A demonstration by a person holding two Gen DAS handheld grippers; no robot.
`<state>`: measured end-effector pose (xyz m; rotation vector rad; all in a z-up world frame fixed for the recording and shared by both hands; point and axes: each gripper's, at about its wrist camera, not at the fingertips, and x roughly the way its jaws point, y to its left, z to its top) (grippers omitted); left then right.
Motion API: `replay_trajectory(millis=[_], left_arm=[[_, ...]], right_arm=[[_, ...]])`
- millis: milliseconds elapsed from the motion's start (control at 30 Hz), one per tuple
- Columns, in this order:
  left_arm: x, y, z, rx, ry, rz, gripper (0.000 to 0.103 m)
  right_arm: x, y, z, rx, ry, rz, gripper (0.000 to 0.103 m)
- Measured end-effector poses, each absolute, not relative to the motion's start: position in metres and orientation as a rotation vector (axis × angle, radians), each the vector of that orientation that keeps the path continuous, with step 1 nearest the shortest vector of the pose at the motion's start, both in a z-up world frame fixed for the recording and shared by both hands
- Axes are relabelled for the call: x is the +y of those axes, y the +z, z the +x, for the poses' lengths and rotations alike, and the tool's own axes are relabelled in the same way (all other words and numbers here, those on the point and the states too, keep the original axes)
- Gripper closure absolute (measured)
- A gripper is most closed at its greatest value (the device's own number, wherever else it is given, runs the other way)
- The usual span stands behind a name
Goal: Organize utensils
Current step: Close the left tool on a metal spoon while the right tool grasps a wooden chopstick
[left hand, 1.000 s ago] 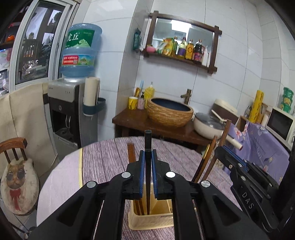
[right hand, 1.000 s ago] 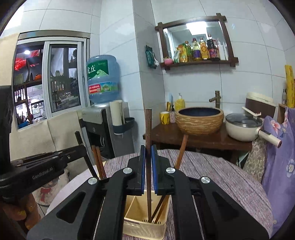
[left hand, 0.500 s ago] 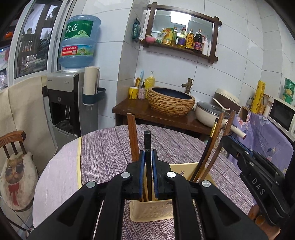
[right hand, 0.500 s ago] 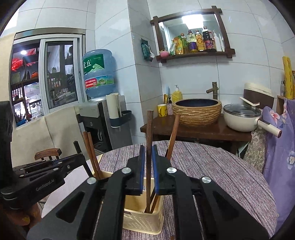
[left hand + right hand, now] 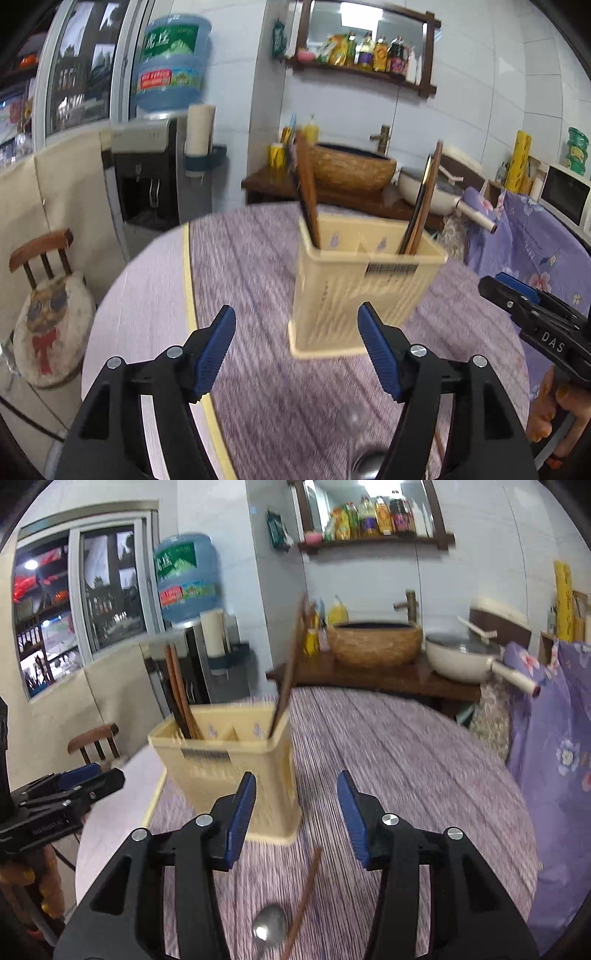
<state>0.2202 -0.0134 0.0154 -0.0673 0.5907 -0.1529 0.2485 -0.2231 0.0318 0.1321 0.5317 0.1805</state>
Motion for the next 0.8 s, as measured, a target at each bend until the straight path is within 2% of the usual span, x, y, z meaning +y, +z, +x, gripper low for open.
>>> replay_trajectory(millis=[333,533,800], left_arm=[[-0.013,-0.044,0.192,0.733,-0.139,-0.084,0.037],[-0.025,-0.06,0.193,0.783,-0.155,-0.071,0.044],[-0.031,-0.064,0.196,0.803,-0.159,-0.046,0.044]], right_arm=[[-0.226,-0.046,0.235,0.758,0.133,0.136,0.057],[-0.22,-0.062,0.246,0.828,0.142,0.138,0.065],[-0.212,-0.07,0.271,0.902,0.14,0.122,0.067]])
